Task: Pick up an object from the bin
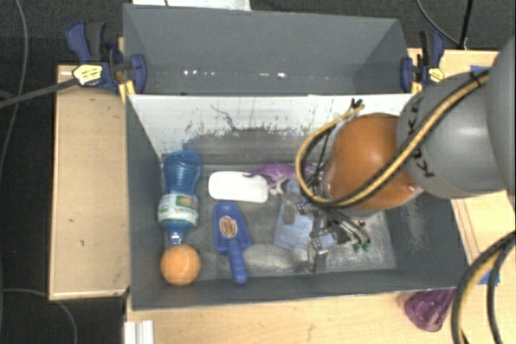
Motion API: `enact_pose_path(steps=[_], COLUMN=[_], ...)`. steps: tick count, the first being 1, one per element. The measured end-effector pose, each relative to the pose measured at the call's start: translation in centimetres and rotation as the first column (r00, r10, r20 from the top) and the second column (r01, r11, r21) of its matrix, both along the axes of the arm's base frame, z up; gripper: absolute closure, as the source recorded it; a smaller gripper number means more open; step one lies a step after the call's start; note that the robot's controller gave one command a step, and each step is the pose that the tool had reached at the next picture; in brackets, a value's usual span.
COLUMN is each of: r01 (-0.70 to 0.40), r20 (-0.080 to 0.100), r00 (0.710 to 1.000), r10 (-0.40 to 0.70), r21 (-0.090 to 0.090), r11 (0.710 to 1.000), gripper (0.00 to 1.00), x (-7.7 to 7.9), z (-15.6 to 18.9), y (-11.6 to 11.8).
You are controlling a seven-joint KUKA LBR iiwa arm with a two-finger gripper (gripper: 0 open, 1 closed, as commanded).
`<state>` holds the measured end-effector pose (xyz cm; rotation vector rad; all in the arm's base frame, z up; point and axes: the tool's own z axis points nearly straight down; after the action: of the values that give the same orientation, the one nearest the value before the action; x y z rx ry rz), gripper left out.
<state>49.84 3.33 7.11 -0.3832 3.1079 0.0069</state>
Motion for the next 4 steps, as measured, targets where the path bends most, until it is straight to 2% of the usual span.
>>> enact_pose_path(steps=[2, 3, 4], r01=[0.037, 0.174, -0.072], r20=[0.002, 0.002, 0.002], r00=[0.999, 0.985, 0.997], r10=[-0.037, -0.174, 0.072], r21=[0.002, 0.004, 0.002], r11=[0.999, 0.985, 0.997], gripper=[0.00, 0.00, 1.00], x=[0.7, 0.9, 9.3], z=[0.0, 0.0, 0.0], y=[0.7, 0.0, -2.3])
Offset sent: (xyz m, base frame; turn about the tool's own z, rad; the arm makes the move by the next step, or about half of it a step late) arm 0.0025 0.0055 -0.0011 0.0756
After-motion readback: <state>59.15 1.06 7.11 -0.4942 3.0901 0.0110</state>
